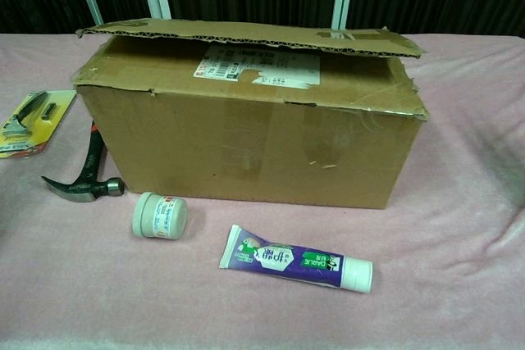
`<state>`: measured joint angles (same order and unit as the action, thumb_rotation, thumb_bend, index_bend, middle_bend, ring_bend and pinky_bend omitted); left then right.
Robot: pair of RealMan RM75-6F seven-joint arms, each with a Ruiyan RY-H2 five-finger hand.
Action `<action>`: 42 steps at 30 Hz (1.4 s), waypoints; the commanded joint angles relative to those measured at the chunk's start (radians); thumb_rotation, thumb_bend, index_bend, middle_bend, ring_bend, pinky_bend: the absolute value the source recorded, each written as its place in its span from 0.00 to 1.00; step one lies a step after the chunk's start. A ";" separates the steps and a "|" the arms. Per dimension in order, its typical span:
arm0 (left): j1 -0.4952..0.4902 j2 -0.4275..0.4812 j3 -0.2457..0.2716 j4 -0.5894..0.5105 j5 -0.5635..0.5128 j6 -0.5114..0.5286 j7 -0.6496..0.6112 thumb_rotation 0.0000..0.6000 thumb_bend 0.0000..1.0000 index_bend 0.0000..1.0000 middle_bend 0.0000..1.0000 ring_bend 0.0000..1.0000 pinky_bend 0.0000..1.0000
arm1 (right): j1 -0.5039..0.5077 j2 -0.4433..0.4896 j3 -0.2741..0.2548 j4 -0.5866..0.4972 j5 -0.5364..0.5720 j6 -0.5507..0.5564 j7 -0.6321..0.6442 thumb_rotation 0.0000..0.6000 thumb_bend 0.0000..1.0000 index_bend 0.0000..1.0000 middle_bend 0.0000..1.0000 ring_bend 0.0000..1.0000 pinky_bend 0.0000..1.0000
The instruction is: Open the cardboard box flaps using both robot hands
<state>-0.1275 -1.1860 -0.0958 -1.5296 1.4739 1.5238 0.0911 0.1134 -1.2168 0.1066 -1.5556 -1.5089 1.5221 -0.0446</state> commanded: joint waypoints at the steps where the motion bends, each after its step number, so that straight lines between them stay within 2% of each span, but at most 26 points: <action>1: 0.000 0.000 0.000 0.000 0.000 0.000 0.000 1.00 0.09 0.00 0.00 0.00 0.00 | 0.000 0.000 0.000 0.000 0.000 0.000 0.000 1.00 0.20 0.00 0.00 0.00 0.23; 10: -0.001 0.002 -0.001 -0.006 0.007 0.004 -0.001 1.00 0.09 0.00 0.00 0.00 0.00 | 0.001 0.000 0.001 -0.001 0.002 -0.002 0.001 1.00 0.20 0.00 0.00 0.00 0.23; 17: -0.026 0.036 -0.008 -0.094 0.035 -0.008 0.048 1.00 0.12 0.00 0.00 0.00 0.00 | 0.003 0.000 0.006 0.003 0.018 -0.013 0.013 1.00 0.20 0.00 0.00 0.00 0.23; 24: -0.134 0.083 -0.075 -0.268 0.022 -0.114 0.163 1.00 0.17 0.00 0.00 0.00 0.00 | 0.007 -0.002 0.014 0.006 0.039 -0.027 0.023 1.00 0.20 0.00 0.00 0.00 0.23; 29: -0.221 0.077 -0.120 -0.349 -0.025 -0.215 0.247 1.00 0.20 0.00 0.00 0.00 0.00 | 0.008 -0.003 0.016 0.002 0.049 -0.034 0.024 1.00 0.20 0.00 0.00 0.00 0.23; 36: -0.325 0.029 -0.150 -0.405 -0.124 -0.331 0.390 1.00 0.21 0.00 0.00 0.00 0.00 | 0.009 -0.001 0.019 -0.005 0.061 -0.042 0.029 1.00 0.20 0.00 0.00 0.00 0.23; 42: -0.384 -0.018 -0.156 -0.412 -0.178 -0.372 0.479 1.00 0.21 0.00 0.00 0.00 0.00 | 0.009 0.000 0.023 -0.010 0.074 -0.050 0.039 1.00 0.20 0.00 0.00 0.00 0.23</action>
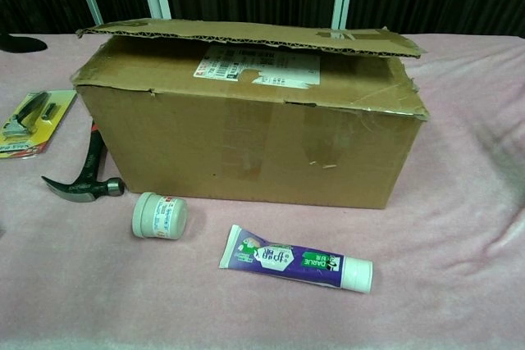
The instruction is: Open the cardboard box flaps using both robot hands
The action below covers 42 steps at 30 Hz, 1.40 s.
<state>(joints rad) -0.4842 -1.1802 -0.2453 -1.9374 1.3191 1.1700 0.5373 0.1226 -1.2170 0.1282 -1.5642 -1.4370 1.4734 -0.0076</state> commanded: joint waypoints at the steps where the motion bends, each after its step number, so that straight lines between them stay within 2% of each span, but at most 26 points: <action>1: -0.039 -0.036 -0.009 -0.002 -0.032 -0.023 0.049 1.00 0.21 0.00 0.00 0.00 0.00 | 0.000 0.001 0.002 -0.002 0.004 -0.002 0.004 1.00 0.20 0.00 0.00 0.00 0.23; 7: -0.111 -0.098 -0.024 0.032 -0.071 -0.040 0.127 1.00 0.26 0.00 0.00 0.00 0.00 | 0.001 0.003 0.000 -0.006 0.005 -0.009 0.007 1.00 0.20 0.00 0.00 0.00 0.23; 15: -0.215 -0.146 -0.087 0.113 -0.113 -0.055 0.180 1.00 0.30 0.00 0.00 0.00 0.00 | 0.000 0.005 0.004 -0.009 0.016 -0.011 0.016 1.00 0.20 0.00 0.00 0.00 0.23; 22: -0.302 -0.158 -0.152 0.203 -0.137 -0.060 0.177 1.00 0.31 0.00 0.00 0.00 0.00 | 0.002 0.005 0.004 -0.010 0.021 -0.018 0.021 1.00 0.20 0.00 0.00 0.00 0.23; 28: -0.351 -0.163 -0.175 0.277 -0.156 -0.073 0.169 1.00 0.30 0.00 0.00 0.00 0.00 | 0.003 0.007 0.005 -0.016 0.031 -0.028 0.027 1.00 0.20 0.00 0.00 0.00 0.23; 35: -0.444 -0.186 -0.204 0.443 -0.180 -0.120 0.154 1.00 0.31 0.00 0.00 0.00 0.00 | 0.004 0.008 0.009 -0.023 0.045 -0.037 0.031 1.00 0.20 0.00 0.00 0.00 0.23; 42: -0.556 -0.253 -0.218 0.642 -0.234 -0.184 0.160 1.00 0.31 0.00 0.00 0.00 0.00 | 0.005 0.009 0.016 -0.025 0.061 -0.044 0.036 1.00 0.20 0.00 0.00 0.00 0.23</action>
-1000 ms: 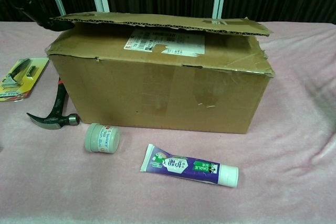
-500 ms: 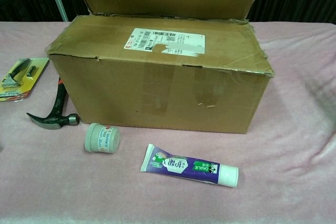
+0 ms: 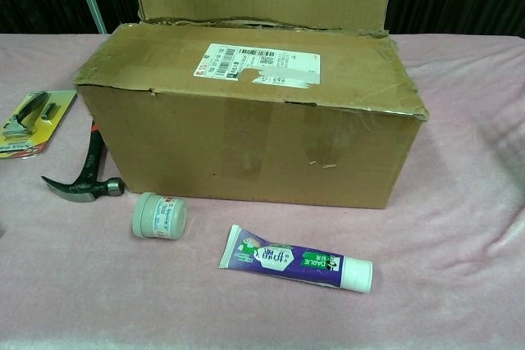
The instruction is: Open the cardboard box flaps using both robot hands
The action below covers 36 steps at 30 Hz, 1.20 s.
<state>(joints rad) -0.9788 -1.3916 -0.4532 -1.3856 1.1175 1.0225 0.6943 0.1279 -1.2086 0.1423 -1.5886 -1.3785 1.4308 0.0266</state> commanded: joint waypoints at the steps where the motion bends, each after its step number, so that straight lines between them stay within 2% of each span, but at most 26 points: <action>1: -0.075 -0.051 -0.010 0.113 -0.037 -0.043 0.004 1.00 0.31 0.00 0.00 0.00 0.00 | 0.000 0.001 0.002 -0.001 0.005 -0.002 0.003 1.00 0.20 0.00 0.00 0.00 0.23; 5: -0.111 -0.078 -0.006 0.179 -0.045 -0.050 0.001 1.00 0.31 0.00 0.00 0.00 0.00 | 0.001 0.003 0.004 -0.003 0.015 -0.010 0.007 1.00 0.20 0.00 0.00 0.00 0.23; 8: -0.116 -0.084 0.001 0.190 -0.047 -0.043 -0.024 1.00 0.30 0.00 0.00 0.00 0.00 | 0.001 0.005 0.004 -0.003 0.019 -0.015 0.010 1.00 0.20 0.00 0.00 0.00 0.23; 10: -0.102 -0.073 0.008 0.168 -0.043 -0.029 -0.047 1.00 0.28 0.00 0.00 0.00 0.00 | 0.001 0.006 0.005 -0.004 0.021 -0.016 0.012 1.00 0.20 0.00 0.00 0.00 0.23; 13: -0.051 -0.025 0.026 0.075 -0.034 0.008 -0.088 1.00 0.21 0.00 0.00 0.00 0.00 | -0.001 0.009 0.005 -0.006 0.022 -0.015 0.017 1.00 0.20 0.00 0.00 0.00 0.23; 19: 0.136 0.156 0.110 -0.205 0.034 0.127 -0.185 1.00 0.17 0.00 0.00 0.00 0.00 | 0.003 0.023 0.013 -0.027 0.018 -0.010 0.012 1.00 0.20 0.00 0.00 0.00 0.23; 22: 0.292 0.266 0.194 -0.335 0.108 0.241 -0.270 1.00 0.17 0.00 0.00 0.00 0.00 | 0.011 0.044 0.028 -0.073 0.019 -0.005 -0.010 1.00 0.20 0.00 0.00 0.00 0.23; 28: 0.455 0.336 0.295 -0.357 0.206 0.368 -0.384 1.00 0.17 0.00 0.00 0.00 0.00 | 0.032 0.085 0.062 -0.158 0.051 -0.016 -0.058 1.00 0.20 0.00 0.00 0.00 0.23; 36: 0.606 0.328 0.371 -0.325 0.225 0.472 -0.518 1.00 0.17 0.00 0.00 0.00 0.00 | 0.088 0.136 0.132 -0.277 0.103 -0.061 -0.075 1.00 0.20 0.00 0.00 0.00 0.23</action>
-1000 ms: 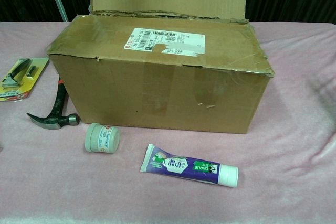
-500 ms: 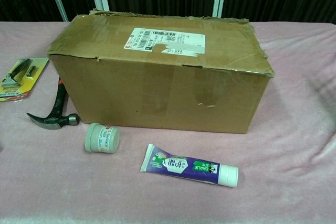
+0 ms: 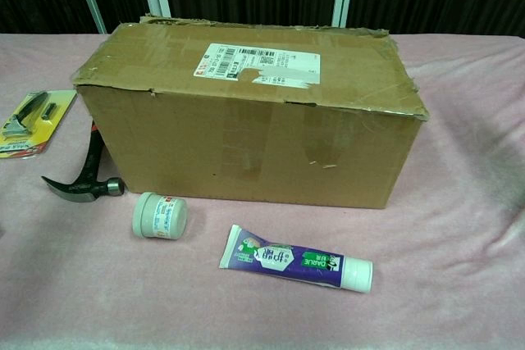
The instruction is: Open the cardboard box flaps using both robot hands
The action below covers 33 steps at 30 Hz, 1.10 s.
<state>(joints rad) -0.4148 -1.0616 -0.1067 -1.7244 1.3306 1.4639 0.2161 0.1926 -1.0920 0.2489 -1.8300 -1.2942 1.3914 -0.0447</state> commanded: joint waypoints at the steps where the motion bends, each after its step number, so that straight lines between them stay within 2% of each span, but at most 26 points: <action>1: 0.068 -0.009 0.036 0.029 0.014 0.050 -0.061 1.00 0.17 0.00 0.00 0.00 0.00 | 0.041 0.029 0.042 -0.060 0.029 -0.038 -0.001 1.00 0.21 0.00 0.01 0.01 0.23; 3: 0.108 -0.032 0.049 0.071 0.025 0.088 -0.105 1.00 0.17 0.00 0.00 0.00 0.00 | 0.076 0.054 0.070 -0.099 0.058 -0.083 -0.004 1.00 0.27 0.01 0.05 0.05 0.24; 5: 0.134 -0.055 0.056 0.118 0.037 0.107 -0.146 1.00 0.17 0.00 0.00 0.00 0.00 | 0.125 0.075 0.108 -0.136 0.094 -0.139 -0.003 1.00 0.38 0.05 0.15 0.13 0.27; 10: 0.149 -0.084 0.052 0.189 0.061 0.103 -0.207 1.00 0.17 0.00 0.00 0.00 0.00 | 0.253 0.092 0.210 -0.210 0.287 -0.283 0.035 1.00 0.61 0.10 0.22 0.21 0.34; 14: 0.152 -0.100 0.046 0.220 0.083 0.097 -0.233 1.00 0.17 0.00 0.00 0.00 0.00 | 0.359 0.084 0.278 -0.216 0.458 -0.366 0.056 1.00 0.65 0.22 0.25 0.25 0.37; 17: 0.154 -0.105 0.039 0.232 0.082 0.084 -0.255 1.00 0.17 0.00 0.00 0.00 0.00 | 0.472 0.048 0.312 -0.180 0.596 -0.430 0.040 1.00 0.65 0.26 0.26 0.26 0.37; 23: 0.158 -0.110 0.023 0.246 0.090 0.078 -0.267 1.00 0.17 0.00 0.00 0.00 0.00 | 0.608 -0.038 0.289 -0.120 0.733 -0.418 -0.046 1.00 0.65 0.27 0.27 0.27 0.37; 33: 0.165 -0.114 -0.001 0.262 0.095 0.075 -0.286 1.00 0.17 0.00 0.00 0.00 0.00 | 0.708 -0.151 0.231 -0.043 0.805 -0.429 -0.089 1.00 0.65 0.27 0.27 0.27 0.37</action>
<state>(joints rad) -0.2507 -1.1748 -0.1063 -1.4633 1.4256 1.5398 -0.0686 0.8938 -1.2331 0.4863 -1.8815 -0.4947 0.9645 -0.1299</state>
